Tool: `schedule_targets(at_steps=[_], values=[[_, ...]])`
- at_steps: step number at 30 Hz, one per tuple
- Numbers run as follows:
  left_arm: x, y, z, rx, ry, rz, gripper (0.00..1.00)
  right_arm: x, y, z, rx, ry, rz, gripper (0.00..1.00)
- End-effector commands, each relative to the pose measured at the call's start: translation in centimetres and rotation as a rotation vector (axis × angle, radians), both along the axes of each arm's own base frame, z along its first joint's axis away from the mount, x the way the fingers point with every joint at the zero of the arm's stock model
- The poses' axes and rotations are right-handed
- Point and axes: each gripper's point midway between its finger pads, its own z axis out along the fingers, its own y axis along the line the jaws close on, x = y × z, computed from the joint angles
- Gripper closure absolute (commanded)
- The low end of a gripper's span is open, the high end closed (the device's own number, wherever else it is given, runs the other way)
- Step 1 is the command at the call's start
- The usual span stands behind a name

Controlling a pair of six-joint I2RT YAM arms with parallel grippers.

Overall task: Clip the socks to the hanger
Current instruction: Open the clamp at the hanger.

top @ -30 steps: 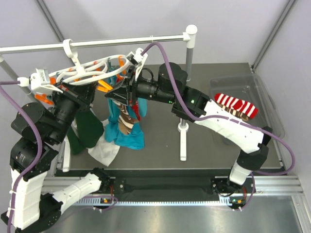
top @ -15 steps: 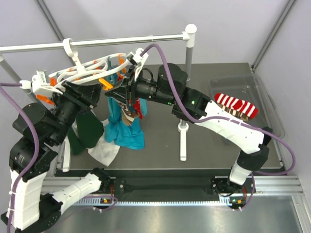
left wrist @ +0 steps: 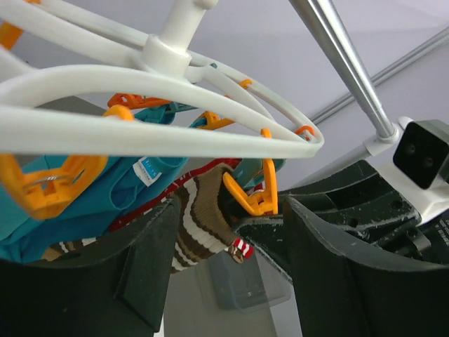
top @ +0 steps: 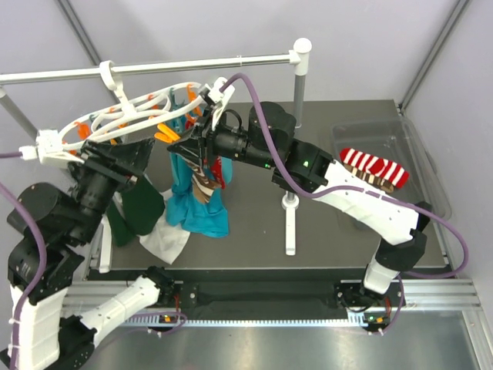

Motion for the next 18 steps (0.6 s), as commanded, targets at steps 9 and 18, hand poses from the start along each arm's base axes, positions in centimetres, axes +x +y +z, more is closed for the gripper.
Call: schedule_targets(at_steps=[9,18], values=[[-1.6,0.7,3.0,-0.114,-0.131,-0.018,0.17,-0.5,-0.1,2.2,0.046,-0.044,-0.008,1.0],[0.8,-1.8,2.7,-0.13,-0.074,-0.061,0.22,-0.9,0.1,2.0,0.033,-0.062,0.002,1.0]])
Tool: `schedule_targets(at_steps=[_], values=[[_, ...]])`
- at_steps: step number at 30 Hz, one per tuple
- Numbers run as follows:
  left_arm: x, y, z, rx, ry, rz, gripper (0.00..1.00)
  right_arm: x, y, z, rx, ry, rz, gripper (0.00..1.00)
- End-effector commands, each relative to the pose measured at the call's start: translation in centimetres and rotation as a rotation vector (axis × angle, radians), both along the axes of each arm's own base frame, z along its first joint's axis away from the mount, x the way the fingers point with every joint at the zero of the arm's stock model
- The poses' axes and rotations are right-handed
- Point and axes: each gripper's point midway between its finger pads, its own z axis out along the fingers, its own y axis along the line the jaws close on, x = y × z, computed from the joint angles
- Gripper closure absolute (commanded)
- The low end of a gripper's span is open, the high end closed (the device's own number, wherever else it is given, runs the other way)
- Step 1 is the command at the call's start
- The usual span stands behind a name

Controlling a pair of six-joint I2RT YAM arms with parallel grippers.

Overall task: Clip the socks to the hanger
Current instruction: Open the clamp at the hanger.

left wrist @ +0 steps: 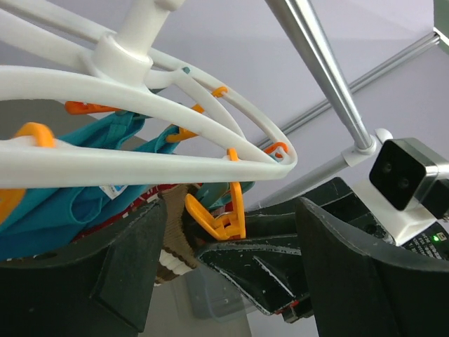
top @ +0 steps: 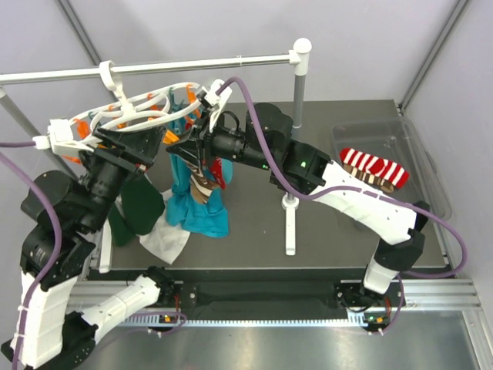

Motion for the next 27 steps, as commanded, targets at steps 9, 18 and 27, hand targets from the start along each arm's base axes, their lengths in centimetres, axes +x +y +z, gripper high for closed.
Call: schedule_targets(at_steps=[9,18,27], values=[[0.9,-1.7,0.8,-0.018,-0.008,-0.048,0.45,-1.3,0.0,2.1,0.037,-0.052,0.017,1.0],[1.5,-1.7,0.2,0.025,0.002,-0.033,0.98,-1.3,-0.5,1.4,-0.002,-0.069,0.005,0.82],[1.4,-1.2,-0.1,0.06,0.011,-0.013,1.0,-1.4,-6.7,-0.7,-0.123,-0.092,-0.104,0.37]])
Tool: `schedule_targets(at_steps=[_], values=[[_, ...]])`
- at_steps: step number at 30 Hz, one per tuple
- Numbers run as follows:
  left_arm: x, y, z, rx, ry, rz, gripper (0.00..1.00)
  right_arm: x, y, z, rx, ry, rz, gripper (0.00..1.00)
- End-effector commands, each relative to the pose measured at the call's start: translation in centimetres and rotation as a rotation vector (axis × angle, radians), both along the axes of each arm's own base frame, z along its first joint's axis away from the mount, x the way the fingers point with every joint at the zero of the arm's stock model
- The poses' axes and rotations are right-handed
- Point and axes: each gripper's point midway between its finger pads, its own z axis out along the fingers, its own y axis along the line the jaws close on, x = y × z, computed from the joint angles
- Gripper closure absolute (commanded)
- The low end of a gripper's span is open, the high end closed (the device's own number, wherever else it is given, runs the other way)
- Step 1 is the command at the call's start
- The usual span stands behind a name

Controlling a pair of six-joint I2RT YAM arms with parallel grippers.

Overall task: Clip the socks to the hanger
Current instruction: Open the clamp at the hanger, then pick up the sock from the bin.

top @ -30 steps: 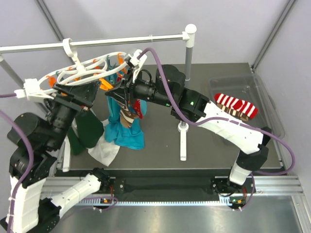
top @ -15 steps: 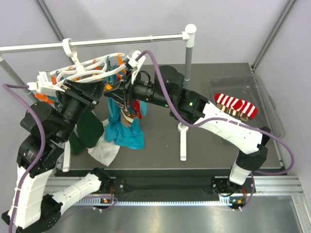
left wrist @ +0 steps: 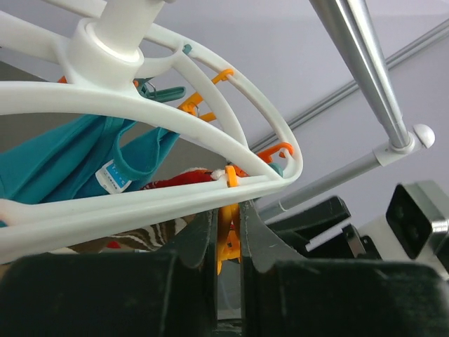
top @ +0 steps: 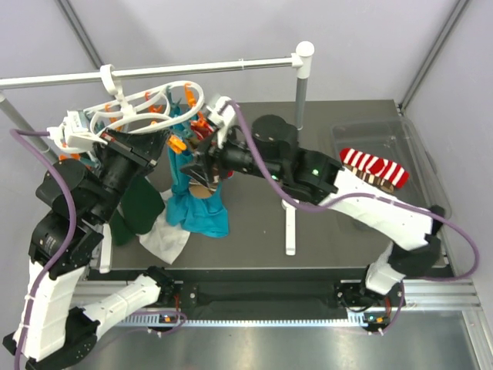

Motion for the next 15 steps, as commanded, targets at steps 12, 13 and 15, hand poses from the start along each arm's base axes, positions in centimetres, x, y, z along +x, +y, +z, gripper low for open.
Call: schedule_targets(at_steps=[12,13,15], values=[[-0.7,1.3,1.1,0.061,-0.072,0.034,1.0,4.0,-27.4,-6.6,-0.185,0.025,-0.88,0.45],[-0.7,1.3,1.1,0.065,-0.075,0.036,1.0,5.1,-30.1,-7.6,-0.179,0.063,-0.988,0.47],[-0.6,1.4,1.1,0.068,-0.083,0.039,1.0,6.4,-33.2,-9.8,-0.203,0.112,-1.104,0.48]])
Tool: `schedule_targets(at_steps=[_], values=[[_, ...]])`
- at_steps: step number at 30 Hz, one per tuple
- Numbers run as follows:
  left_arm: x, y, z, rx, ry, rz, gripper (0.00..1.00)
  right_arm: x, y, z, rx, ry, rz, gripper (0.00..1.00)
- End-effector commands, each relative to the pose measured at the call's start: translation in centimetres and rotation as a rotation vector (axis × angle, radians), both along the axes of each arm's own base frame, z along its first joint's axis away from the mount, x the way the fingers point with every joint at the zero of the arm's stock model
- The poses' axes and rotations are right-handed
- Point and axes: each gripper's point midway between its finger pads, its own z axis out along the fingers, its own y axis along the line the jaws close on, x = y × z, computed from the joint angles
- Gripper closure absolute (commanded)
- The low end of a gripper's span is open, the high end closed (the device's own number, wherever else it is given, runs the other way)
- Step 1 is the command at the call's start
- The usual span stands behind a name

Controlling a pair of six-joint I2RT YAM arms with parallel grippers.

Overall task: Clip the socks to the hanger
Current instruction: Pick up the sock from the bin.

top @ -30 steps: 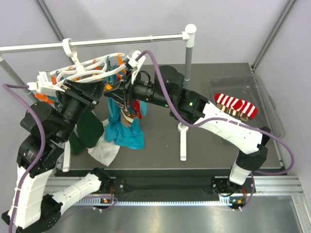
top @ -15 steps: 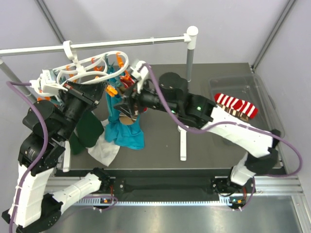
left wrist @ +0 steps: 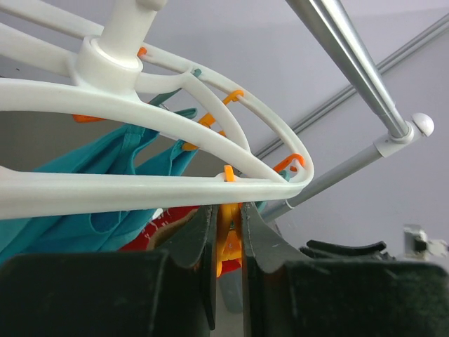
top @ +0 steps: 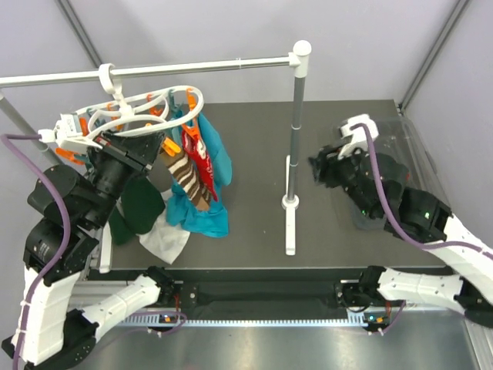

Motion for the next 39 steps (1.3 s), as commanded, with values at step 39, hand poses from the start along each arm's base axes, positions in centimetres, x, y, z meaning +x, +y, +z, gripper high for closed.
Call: schedule_targets(at_steps=[39], values=[[0.1,1.1,-0.1,0.022,-0.013,0.053,1.0,32.1,-19.2,-34.2,-0.004,0.706,-0.622,0.63]])
